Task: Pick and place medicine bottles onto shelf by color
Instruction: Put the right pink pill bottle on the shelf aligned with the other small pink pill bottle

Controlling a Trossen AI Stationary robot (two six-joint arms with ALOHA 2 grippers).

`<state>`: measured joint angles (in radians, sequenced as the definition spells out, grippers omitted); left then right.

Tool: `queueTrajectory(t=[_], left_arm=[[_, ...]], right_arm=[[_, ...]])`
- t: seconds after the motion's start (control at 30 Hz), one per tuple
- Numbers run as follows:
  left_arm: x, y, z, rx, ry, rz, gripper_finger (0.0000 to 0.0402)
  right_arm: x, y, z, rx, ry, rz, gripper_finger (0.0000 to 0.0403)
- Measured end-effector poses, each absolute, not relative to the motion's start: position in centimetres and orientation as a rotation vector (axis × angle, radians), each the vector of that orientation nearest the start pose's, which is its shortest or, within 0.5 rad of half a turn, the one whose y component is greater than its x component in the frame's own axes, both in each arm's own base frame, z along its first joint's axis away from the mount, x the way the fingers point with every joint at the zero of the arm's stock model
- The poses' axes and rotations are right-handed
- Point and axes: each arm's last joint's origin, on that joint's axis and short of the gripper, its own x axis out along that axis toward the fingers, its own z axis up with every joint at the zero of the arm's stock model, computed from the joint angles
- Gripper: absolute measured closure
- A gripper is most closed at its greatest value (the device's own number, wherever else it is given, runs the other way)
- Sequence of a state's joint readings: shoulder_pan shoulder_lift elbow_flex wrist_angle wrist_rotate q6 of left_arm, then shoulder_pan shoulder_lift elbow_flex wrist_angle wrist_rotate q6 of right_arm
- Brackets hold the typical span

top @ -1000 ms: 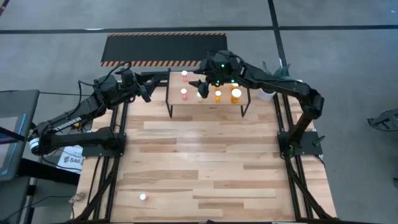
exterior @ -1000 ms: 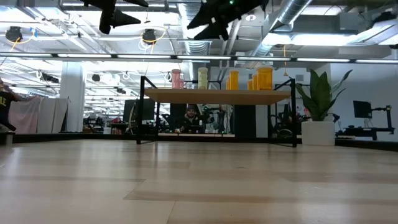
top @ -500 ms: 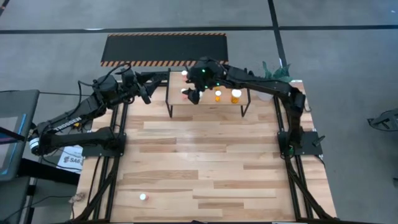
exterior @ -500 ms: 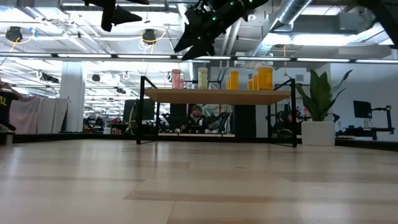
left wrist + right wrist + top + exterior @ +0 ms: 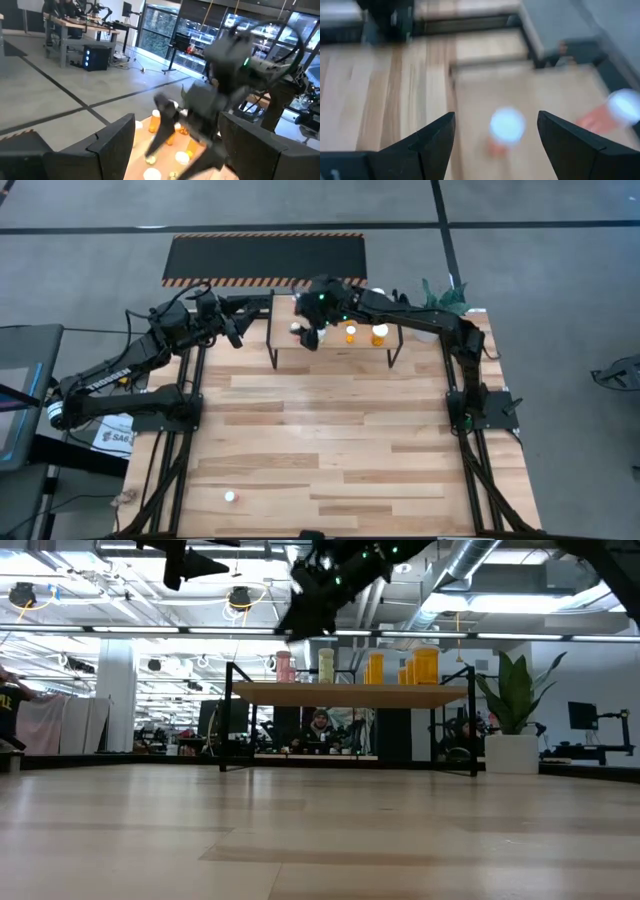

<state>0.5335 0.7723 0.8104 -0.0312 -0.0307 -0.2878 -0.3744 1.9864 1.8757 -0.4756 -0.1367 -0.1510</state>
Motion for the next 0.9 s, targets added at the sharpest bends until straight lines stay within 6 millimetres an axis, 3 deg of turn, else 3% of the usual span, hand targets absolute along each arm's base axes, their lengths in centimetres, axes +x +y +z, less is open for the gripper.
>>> queueTrajectory(t=[0.07,0.73,0.9], left_arm=[[14.6,8.7,35.8,-0.278,-0.088,0.560,0.0127],[14.6,8.8,35.8,-0.269,-0.095,0.567,0.0127],[14.6,8.8,35.9,-0.269,-0.096,0.567,0.0127]], right_arm=[[42.8,-16.6,31.4,0.015,0.618,-0.177,0.0101],[42.9,-17.5,31.0,0.015,0.609,-0.187,0.0101],[43.1,-17.9,29.9,0.033,0.651,-0.192,0.0101]])
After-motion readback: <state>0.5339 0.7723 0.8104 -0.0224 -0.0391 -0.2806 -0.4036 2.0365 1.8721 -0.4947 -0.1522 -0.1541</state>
